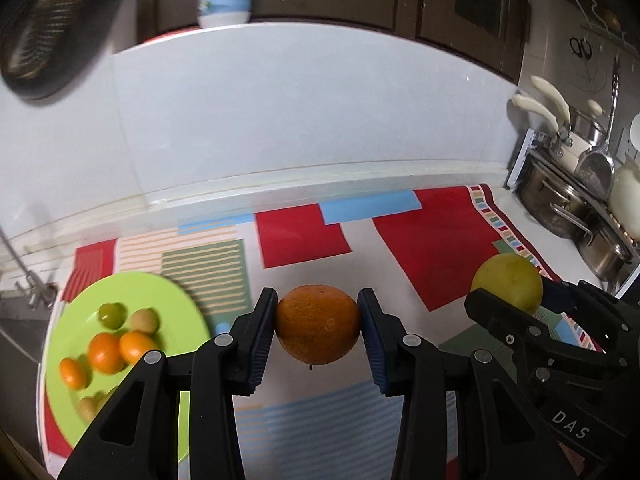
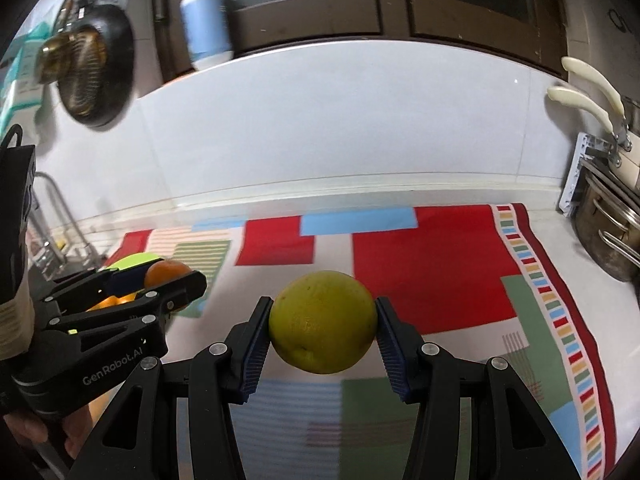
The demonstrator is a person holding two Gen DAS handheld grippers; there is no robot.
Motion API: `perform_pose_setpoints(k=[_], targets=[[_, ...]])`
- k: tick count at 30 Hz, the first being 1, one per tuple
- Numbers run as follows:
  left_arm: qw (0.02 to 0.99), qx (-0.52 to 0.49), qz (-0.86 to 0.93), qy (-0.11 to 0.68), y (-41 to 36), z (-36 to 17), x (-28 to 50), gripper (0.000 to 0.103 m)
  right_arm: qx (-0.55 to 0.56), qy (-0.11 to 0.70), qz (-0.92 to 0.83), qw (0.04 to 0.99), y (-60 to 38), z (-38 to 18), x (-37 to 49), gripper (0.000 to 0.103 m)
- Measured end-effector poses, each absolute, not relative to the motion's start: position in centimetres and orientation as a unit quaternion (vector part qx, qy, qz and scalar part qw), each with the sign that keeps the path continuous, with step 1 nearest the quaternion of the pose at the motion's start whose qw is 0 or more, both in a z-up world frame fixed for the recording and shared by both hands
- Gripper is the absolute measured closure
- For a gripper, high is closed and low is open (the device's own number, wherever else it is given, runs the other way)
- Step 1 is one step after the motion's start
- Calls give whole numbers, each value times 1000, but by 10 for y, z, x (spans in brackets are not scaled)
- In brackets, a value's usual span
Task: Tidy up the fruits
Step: 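Carry the orange onto the green plate with the left gripper while the right carries the citrus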
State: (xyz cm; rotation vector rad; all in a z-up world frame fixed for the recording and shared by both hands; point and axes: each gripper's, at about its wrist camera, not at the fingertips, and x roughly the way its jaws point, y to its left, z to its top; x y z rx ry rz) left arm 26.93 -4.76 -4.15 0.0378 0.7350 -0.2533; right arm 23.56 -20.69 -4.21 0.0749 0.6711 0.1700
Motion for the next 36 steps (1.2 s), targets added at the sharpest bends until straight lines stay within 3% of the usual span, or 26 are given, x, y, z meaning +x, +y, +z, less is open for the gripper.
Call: perform_pose_setpoints(k=[17, 36], targets=[[937, -9, -71, 341, 41, -22, 205, 62, 14, 310, 146, 939, -130, -21, 191, 52], [946, 9, -35, 323, 139, -16, 200, 62, 12, 297, 180, 938, -34, -18, 194, 52]])
